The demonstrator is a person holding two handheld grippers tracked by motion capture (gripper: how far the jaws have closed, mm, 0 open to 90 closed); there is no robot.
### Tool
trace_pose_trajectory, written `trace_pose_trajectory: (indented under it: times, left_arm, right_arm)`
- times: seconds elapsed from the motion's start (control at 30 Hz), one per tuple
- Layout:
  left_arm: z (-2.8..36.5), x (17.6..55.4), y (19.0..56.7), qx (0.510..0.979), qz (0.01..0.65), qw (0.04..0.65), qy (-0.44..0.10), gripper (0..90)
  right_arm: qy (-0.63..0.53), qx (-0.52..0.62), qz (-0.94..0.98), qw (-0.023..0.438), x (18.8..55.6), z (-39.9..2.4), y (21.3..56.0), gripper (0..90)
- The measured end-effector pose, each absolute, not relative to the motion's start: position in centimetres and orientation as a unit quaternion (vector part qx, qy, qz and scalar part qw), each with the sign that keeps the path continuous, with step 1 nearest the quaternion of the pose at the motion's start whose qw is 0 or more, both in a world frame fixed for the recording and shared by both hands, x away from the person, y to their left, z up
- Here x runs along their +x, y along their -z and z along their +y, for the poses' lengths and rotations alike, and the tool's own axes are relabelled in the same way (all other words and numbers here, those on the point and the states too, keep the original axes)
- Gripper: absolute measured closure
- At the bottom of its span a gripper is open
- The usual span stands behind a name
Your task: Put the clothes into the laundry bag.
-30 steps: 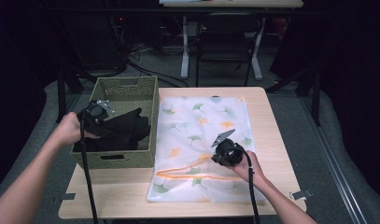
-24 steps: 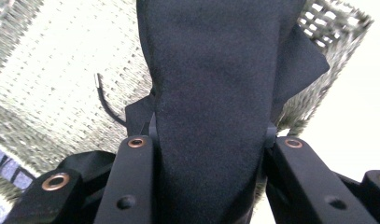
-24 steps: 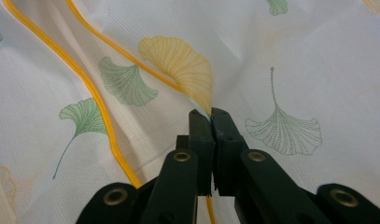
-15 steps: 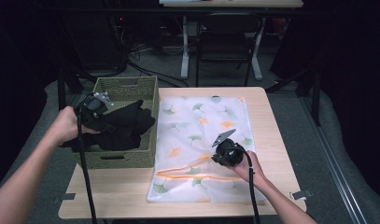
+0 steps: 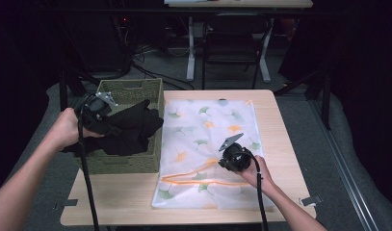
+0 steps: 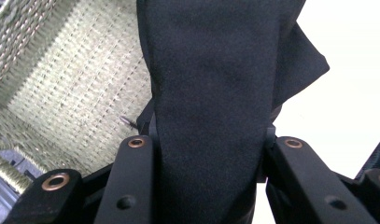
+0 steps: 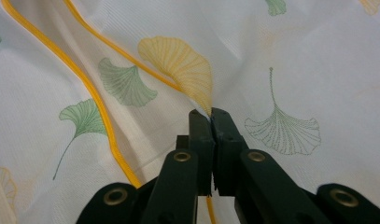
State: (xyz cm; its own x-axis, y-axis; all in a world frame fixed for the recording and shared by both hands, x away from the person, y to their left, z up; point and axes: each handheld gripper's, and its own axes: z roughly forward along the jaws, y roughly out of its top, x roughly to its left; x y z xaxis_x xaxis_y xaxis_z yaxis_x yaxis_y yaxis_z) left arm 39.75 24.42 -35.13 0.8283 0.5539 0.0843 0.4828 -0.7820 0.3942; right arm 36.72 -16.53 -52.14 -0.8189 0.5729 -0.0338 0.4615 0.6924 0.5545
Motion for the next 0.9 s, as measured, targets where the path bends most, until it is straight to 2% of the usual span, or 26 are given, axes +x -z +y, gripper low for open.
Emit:
trace_pose_trajectory:
  times: [0.33, 0.9]
  left_arm:
    - [22.6, 38.3, 34.0, 0.939, 0.270, 0.195, -0.090, 64.5]
    - [18.7, 35.3, 34.1, 0.945, 0.240, 0.219, -0.040, 64.4]
  right_arm:
    - [-0.270, 0.286, 0.914, 0.101, 36.8, -16.5, 52.2, 88.6]
    - [-0.274, 0.288, 0.912, 0.105, 36.8, -16.6, 52.1, 88.6]
